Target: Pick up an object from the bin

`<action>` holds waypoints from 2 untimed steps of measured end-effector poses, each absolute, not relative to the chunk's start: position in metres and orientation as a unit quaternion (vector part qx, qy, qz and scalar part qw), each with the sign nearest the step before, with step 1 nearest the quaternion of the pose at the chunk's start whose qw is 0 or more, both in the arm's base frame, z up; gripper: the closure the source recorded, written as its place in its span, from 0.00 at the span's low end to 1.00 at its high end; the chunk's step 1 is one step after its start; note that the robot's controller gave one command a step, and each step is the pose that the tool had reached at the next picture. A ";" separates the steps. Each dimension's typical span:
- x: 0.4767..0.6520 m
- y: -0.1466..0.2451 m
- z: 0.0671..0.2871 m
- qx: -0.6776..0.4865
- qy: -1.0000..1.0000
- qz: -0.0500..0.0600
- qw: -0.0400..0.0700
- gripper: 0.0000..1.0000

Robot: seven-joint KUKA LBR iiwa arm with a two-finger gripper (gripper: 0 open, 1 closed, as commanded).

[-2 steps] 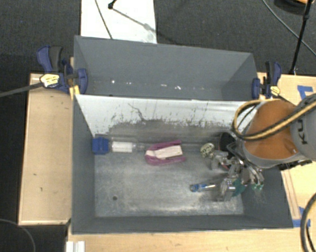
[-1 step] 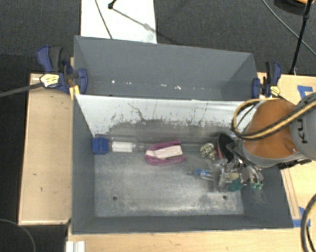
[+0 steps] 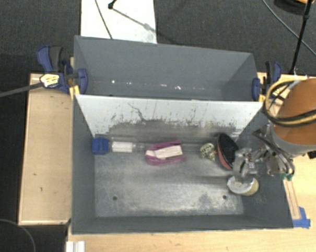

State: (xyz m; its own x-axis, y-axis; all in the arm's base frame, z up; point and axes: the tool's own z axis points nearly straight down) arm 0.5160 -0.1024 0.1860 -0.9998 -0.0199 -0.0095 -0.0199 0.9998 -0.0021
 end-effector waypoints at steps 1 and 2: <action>0.515 -0.101 0.182 -0.010 1.000 0.000 0.001 0.00; 0.508 -0.120 0.072 -0.243 0.970 -0.001 0.006 0.00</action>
Offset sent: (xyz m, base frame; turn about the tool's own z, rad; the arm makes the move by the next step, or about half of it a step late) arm 0.0000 0.0000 0.0000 0.0000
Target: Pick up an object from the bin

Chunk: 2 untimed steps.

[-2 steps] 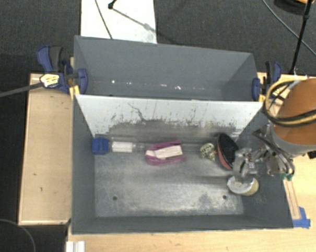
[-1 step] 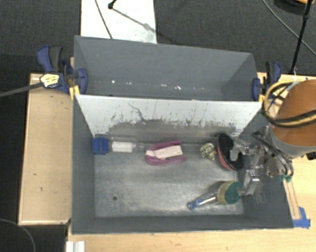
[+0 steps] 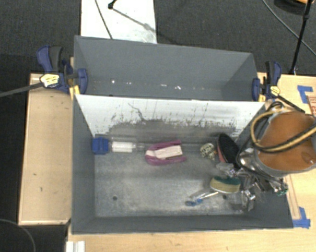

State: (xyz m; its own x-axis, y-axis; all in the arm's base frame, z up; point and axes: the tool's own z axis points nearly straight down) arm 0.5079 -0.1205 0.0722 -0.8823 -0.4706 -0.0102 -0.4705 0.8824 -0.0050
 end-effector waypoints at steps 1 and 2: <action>0.507 -0.122 0.073 -0.242 0.970 -0.002 0.003 1.00; 0.515 -0.124 0.213 -0.243 0.970 -0.002 0.004 1.00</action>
Offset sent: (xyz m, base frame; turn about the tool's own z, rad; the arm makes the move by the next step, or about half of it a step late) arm 0.0000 0.0000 0.0000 0.0000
